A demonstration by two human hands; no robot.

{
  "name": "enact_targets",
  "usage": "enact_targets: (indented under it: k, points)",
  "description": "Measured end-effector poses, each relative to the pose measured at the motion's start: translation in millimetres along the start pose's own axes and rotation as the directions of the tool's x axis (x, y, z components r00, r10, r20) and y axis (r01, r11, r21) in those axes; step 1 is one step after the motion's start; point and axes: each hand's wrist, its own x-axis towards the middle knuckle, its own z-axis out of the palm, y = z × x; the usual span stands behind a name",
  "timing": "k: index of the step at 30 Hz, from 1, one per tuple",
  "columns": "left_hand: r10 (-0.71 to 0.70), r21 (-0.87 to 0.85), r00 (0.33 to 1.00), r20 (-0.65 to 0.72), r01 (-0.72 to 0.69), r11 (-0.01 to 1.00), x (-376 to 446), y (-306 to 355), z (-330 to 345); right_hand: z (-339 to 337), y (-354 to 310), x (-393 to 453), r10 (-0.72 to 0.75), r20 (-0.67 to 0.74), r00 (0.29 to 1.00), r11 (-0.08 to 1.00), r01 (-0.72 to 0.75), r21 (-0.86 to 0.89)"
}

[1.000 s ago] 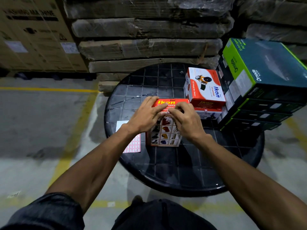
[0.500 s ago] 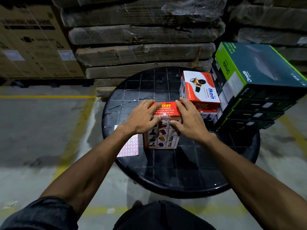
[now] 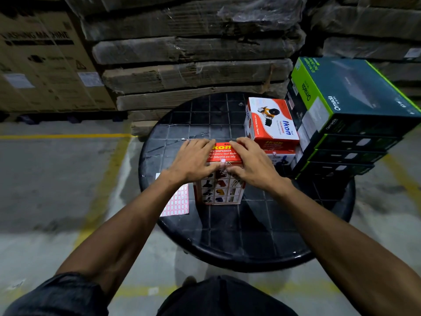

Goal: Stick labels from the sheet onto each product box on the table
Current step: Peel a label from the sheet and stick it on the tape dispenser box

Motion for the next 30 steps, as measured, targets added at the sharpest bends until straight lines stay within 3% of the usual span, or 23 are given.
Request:
enact_targets:
  k: [16, 22, 24, 27, 30]
  points:
    - [0.013, -0.049, 0.995, -0.098, -0.018, 0.999, -3.3, 0.8, 12.6, 2.9, 4.7, 5.6, -0.027, -0.011, 1.0, 0.999, 0.027, -0.019]
    - [0.024, -0.079, 0.976, -0.214, -0.042, 0.996, -5.9, 3.6, 15.3, 2.4, 3.8, 5.6, -0.011, -0.011, 1.0, 1.0, 0.011, -0.008]
    - [0.055, -0.053, 0.944, -0.325, -0.077, 0.996, -7.8, 5.8, 20.0, 1.7, 2.2, 6.1, -0.008, -0.024, 1.0, 1.0, 0.008, -0.003]
    - [0.154, 0.024, 0.837, -0.526, -0.166, 0.986, -10.1, 15.1, 26.7, 1.5, 0.8, 7.6, -0.006, -0.037, 0.999, 1.0, 0.006, -0.003]
    - [0.203, 0.086, 0.778, -0.595, -0.19, 0.978, -11.2, 21.5, 33.6, 1.7, 0.8, 8.1, -0.001, -0.044, 0.999, 1.0, 0.001, 0.004]
